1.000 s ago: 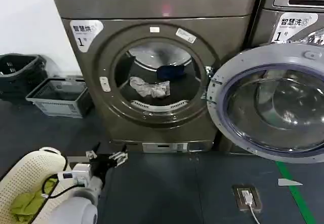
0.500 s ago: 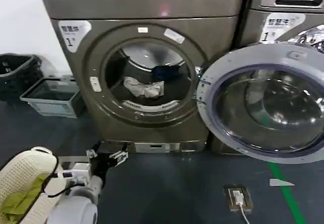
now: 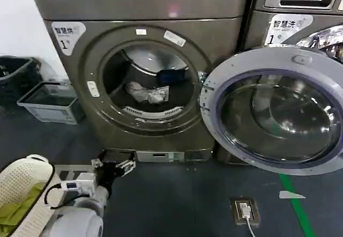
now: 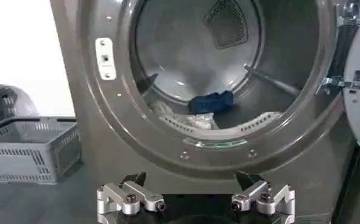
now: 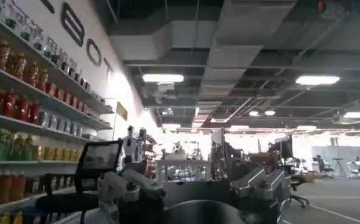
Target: Grasp the clothes from the dryer.
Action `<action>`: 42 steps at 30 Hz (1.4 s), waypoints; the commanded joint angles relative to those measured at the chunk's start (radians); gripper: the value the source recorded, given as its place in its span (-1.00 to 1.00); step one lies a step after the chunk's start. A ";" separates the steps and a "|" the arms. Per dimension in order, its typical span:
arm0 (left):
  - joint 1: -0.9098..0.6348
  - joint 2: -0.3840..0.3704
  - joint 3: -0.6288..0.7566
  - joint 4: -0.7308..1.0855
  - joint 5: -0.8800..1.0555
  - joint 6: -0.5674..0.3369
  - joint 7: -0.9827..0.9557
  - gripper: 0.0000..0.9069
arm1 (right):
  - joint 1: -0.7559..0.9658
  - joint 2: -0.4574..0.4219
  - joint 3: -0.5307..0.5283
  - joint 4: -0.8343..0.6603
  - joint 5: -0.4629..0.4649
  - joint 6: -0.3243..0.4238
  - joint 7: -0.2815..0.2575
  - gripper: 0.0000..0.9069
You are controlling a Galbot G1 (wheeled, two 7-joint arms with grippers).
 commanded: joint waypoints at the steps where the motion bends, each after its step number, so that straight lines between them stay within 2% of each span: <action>1: -0.003 0.005 0.005 0.000 0.000 0.049 -0.001 1.00 | -0.003 0.000 0.009 -0.003 0.022 0.018 0.024 1.00; 8: -0.005 0.014 0.003 -0.007 -0.002 0.049 -0.001 1.00 | -0.016 -0.001 0.024 0.007 0.083 0.030 0.029 1.00; 42: 0.002 0.007 0.000 -0.008 0.026 0.049 0.003 1.00 | -0.017 0.014 0.016 -0.008 0.088 0.081 0.016 1.00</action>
